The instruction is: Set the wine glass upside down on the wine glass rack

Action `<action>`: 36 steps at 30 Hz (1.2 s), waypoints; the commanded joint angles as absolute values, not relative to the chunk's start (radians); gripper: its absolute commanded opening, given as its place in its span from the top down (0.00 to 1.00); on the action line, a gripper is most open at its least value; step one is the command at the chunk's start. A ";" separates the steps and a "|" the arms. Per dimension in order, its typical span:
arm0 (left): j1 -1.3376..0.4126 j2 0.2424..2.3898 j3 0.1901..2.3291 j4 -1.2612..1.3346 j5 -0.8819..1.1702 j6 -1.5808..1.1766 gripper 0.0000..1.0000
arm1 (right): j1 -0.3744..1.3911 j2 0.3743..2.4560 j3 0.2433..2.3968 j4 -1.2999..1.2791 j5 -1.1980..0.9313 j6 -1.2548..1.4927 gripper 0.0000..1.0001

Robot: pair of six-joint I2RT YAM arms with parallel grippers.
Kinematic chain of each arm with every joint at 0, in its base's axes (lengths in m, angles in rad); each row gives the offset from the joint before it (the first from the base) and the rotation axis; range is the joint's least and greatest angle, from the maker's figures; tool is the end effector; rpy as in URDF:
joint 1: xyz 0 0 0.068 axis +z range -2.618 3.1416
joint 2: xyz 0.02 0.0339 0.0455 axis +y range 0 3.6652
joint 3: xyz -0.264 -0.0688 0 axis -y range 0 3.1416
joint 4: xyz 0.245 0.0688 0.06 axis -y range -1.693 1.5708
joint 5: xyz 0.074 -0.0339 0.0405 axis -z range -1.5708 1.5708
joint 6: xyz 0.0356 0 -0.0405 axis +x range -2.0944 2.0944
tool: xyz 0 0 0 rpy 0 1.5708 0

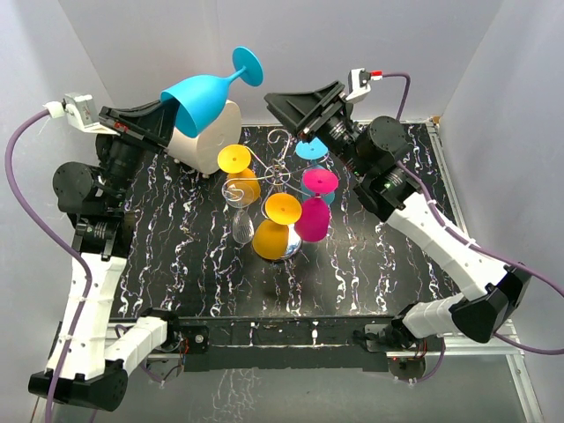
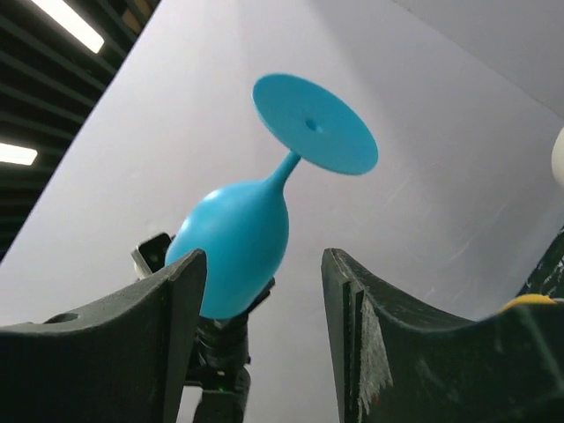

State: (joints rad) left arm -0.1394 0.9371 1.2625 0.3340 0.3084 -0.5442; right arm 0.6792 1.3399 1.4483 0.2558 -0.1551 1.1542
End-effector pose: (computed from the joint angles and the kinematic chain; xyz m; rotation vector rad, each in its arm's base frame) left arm 0.1589 -0.0332 0.5275 0.1018 0.9685 -0.7708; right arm 0.2289 0.1919 0.4955 0.1746 1.3873 1.6661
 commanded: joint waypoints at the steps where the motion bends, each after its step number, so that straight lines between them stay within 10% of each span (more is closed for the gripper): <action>1: -0.134 0.943 1.250 0.480 0.371 -0.582 1.00 | 0.703 1.355 1.554 0.298 -0.006 1.272 0.48; 28: -0.135 1.023 1.274 0.535 0.474 -0.619 1.00 | 0.765 1.578 1.780 0.174 0.108 1.473 0.59; 36: -0.135 1.009 1.261 0.536 0.481 -0.616 1.00 | 0.770 1.581 1.760 0.233 0.125 1.482 0.81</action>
